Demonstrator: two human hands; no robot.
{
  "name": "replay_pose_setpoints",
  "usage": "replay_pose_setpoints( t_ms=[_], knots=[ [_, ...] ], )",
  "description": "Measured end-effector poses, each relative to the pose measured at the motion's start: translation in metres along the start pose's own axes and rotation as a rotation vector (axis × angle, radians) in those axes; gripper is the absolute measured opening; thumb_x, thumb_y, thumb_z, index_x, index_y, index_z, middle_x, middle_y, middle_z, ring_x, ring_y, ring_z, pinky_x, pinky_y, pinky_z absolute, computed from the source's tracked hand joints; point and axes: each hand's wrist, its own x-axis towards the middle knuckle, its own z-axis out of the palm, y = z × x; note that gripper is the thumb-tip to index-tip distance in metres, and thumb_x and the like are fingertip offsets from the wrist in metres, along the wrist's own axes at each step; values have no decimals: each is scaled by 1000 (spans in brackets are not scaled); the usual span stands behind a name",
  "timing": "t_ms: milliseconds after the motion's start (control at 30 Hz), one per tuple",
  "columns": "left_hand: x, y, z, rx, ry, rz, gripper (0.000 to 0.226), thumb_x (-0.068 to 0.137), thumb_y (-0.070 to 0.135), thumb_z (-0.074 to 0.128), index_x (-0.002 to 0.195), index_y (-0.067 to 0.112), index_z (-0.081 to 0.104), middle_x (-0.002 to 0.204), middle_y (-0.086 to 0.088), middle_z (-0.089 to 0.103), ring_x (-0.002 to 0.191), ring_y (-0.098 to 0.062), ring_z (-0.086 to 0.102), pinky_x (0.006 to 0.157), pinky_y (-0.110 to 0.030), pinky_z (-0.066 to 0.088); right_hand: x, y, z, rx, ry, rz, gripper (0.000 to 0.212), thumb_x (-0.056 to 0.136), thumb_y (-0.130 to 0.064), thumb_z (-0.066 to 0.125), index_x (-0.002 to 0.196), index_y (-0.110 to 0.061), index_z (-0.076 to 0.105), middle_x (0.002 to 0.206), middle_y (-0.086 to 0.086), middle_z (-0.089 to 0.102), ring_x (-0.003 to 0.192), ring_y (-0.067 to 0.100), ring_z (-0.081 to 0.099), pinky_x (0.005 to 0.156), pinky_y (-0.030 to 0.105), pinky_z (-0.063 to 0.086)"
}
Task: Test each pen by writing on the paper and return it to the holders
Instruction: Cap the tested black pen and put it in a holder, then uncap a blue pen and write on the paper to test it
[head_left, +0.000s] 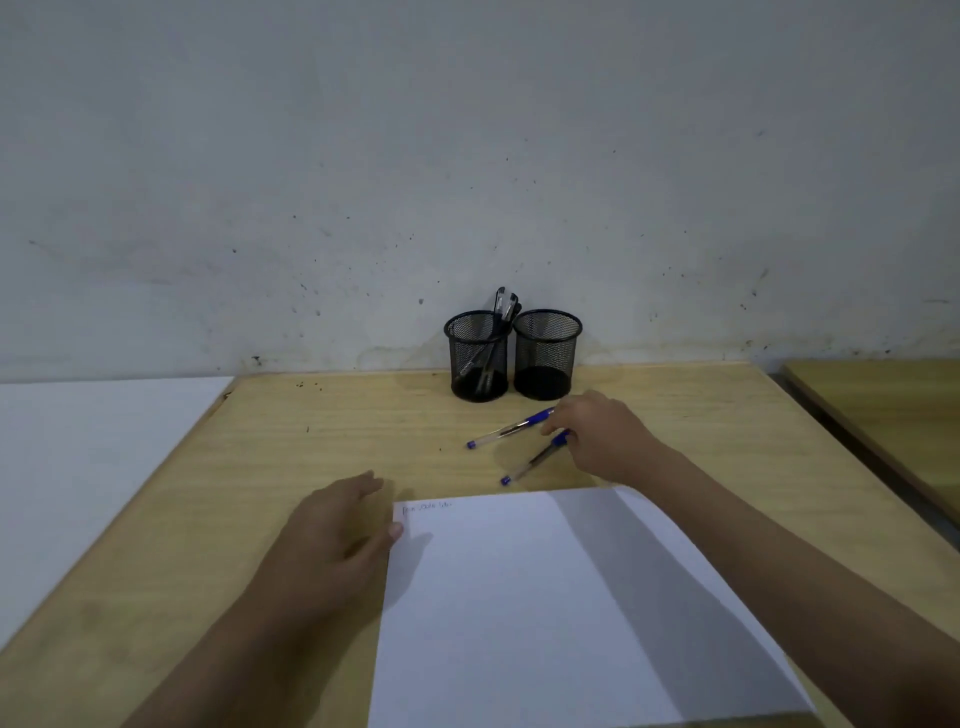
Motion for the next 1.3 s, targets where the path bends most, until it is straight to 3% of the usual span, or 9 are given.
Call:
replay_pose_setpoints(
  t_ms=[167,400,467,567,700,833,1000,1100,1300],
  knots=[
    [-16,-18,4,216,-54,22,97,65,88,24,133,22,45,146,8,38,132,-13,37,107,-49,32,1,-7,7,-37,-43,2,27,88,-14,54,109,-25,68,117,-2,62,112,22,51,89,34,41],
    [-18,-17,7,167,-36,0,98,64,87,31,137,21,39,145,7,39,132,-13,37,109,-46,32,2,-12,6,-61,43,-59,17,89,-16,57,102,-19,67,103,2,63,101,22,53,81,33,39],
    [-18,-7,5,56,79,-14,87,69,72,47,137,19,38,138,5,47,126,-15,43,103,-34,36,-4,-21,5,218,220,-81,16,87,-7,58,101,-11,65,93,4,59,88,21,53,79,31,43],
    [-13,20,1,-93,279,9,68,74,55,63,130,21,46,127,7,55,117,-9,49,91,-24,37,-20,-48,-3,643,423,-100,21,87,3,56,105,-7,60,87,5,54,73,6,49,69,12,42],
    [-2,58,4,-184,311,154,64,69,60,62,117,19,58,111,9,62,101,-5,56,85,-20,44,-37,-86,-10,1074,468,41,17,92,-3,55,90,-20,59,85,3,61,67,4,56,63,22,53],
    [1,86,15,-246,375,222,39,68,38,74,99,15,66,93,8,68,84,-5,62,76,-19,48,-52,-102,-13,1398,500,168,13,92,-8,57,81,-14,54,75,0,61,64,3,63,61,20,54],
    [3,94,22,-282,429,257,16,72,13,77,86,11,71,78,4,70,72,-6,62,69,-23,50,-65,-102,-11,1421,490,199,12,93,-14,57,82,-9,56,68,3,61,57,7,60,64,26,55],
    [3,97,22,-258,432,294,14,74,18,72,87,12,70,78,4,69,72,-8,63,67,-29,51,-69,-105,-8,1364,431,147,12,93,-13,55,84,-7,60,55,-6,61,51,6,56,59,24,52],
    [5,93,24,-64,450,373,16,82,23,62,84,9,70,72,0,65,65,-16,57,59,-30,46,-62,-107,-9,1364,431,203,21,95,-14,54,84,2,60,51,-1,52,43,6,47,48,19,43]
  ],
)
